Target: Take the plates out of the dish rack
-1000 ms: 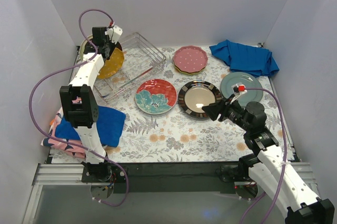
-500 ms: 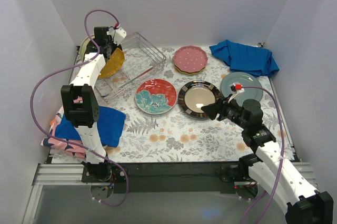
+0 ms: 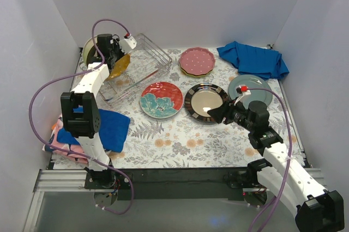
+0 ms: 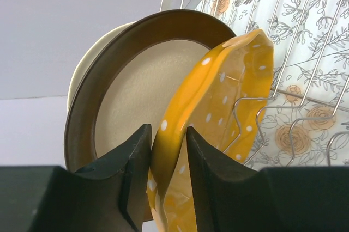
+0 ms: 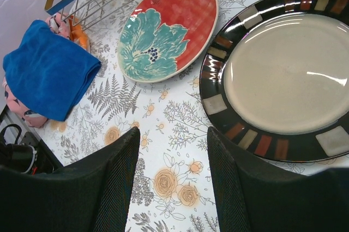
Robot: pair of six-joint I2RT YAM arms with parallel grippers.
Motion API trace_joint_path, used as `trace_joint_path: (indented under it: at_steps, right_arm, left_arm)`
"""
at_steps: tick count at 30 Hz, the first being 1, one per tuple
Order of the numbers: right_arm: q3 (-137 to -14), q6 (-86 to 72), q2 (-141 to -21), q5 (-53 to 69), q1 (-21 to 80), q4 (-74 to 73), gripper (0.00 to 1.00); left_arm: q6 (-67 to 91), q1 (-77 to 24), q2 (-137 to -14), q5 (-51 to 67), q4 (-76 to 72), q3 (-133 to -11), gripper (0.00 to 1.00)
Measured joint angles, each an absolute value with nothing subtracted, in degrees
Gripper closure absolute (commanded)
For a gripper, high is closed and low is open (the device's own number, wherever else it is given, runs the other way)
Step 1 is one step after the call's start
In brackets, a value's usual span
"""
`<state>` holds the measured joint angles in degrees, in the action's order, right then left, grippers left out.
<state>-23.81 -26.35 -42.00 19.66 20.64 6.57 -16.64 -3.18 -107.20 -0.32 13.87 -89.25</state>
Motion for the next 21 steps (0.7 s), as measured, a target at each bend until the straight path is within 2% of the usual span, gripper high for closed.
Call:
trace_joint_path:
  at_steps: [3, 4, 5, 9, 21]
  right_arm:
    - [-23.8, -26.3, -42.6, 19.7, 20.6, 6.7, 0.42]
    - [-23.8, -26.3, -42.7, 19.7, 20.6, 6.7, 0.42]
    - [-23.8, -26.3, -42.8, 19.6, 20.6, 6.7, 0.42]
    - [-23.8, -26.3, -42.9, 19.7, 20.6, 6.7, 0.42]
    - [-23.8, -26.3, -42.9, 19.5, 20.6, 7.5, 0.42]
  left_arm:
    - [-18.9, -3.2, -107.2, -0.8, 13.1, -88.8, 0.73]
    - [-19.5, -3.2, -107.3, -0.9, 13.0, -88.8, 0.77]
    - [-19.9, -3.2, -107.3, -0.9, 12.9, -88.8, 0.86]
    - [-21.2, -3.6, -107.1, 0.0, 13.3, -88.9, 1.0]
    - [-22.7, -4.3, -107.2, -1.5, 13.0, -89.1, 1.0]
